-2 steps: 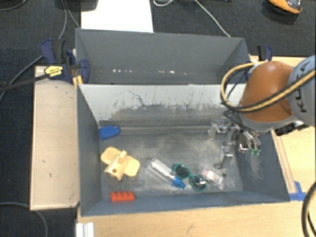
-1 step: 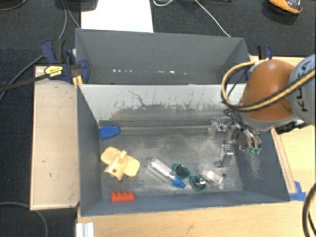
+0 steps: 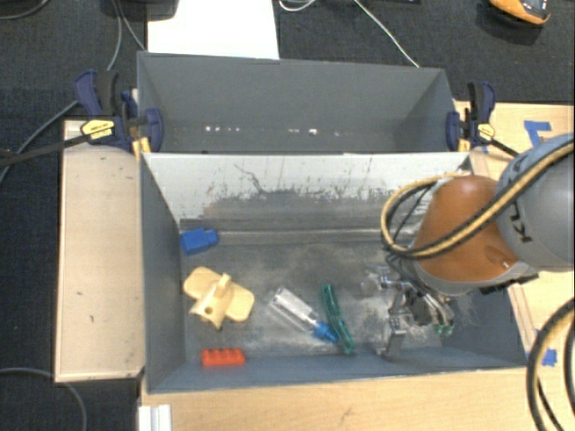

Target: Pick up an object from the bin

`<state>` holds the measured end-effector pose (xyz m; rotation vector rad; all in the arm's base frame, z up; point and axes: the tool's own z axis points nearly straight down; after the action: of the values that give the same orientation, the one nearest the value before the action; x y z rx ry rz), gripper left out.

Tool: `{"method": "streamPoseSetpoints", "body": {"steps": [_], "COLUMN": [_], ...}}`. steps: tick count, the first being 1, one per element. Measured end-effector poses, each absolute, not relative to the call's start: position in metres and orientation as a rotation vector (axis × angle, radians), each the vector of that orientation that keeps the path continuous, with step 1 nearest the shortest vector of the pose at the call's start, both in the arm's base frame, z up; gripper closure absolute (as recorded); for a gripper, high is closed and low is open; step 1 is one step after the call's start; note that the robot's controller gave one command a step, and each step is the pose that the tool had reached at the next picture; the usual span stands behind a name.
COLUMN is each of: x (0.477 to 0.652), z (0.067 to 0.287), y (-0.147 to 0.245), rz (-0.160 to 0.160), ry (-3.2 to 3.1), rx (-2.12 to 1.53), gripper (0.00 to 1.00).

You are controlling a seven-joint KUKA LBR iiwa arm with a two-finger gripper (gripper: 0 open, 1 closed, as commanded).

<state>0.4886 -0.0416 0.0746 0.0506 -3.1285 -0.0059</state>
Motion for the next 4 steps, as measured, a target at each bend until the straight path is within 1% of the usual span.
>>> {"method": "streamPoseSetpoints", "body": {"steps": [1,2,3,4], "x": [0.49,0.512,0.513,0.525], "z": [0.071,0.07,0.08,0.074], "y": [-0.043,0.035,0.073,0.074], "rz": [0.0,-0.004,-0.001,-0.004], "ry": [-3.126,-3.133,-3.104,-3.141], "rx": [0.34,-0.098,0.506,0.042], "gripper": [0.0,0.0,0.0,0.0]}}
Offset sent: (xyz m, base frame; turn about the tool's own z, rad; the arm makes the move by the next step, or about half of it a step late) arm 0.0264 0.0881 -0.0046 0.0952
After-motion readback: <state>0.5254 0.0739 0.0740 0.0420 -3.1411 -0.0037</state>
